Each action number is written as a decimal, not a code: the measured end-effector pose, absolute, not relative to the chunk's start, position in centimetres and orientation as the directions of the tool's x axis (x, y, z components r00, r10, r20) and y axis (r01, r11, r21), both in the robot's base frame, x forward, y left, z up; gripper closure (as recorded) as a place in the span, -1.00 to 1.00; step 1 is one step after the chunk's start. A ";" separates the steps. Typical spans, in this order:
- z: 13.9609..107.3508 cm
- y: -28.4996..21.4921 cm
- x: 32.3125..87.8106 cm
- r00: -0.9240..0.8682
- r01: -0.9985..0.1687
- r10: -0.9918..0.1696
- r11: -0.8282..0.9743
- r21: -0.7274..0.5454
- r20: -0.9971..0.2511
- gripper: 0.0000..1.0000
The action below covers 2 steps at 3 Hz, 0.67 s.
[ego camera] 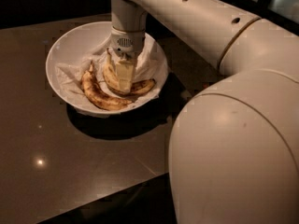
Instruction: Pick banana from white bowl
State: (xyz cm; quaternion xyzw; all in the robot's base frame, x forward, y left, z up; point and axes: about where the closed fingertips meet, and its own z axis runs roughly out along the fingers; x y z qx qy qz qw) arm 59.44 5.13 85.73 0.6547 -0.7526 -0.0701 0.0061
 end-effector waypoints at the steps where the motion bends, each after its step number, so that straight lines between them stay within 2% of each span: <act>1: 84.9 5.3 59.8 -0.137 -0.983 -0.987 0.126 0.132 -0.079 0.02; 2: 84.2 5.3 59.9 -0.136 -0.981 -0.988 0.124 0.148 -0.076 0.08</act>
Offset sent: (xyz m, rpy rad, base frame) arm -0.0217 -0.0226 -0.0160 -0.0903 0.1589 0.0302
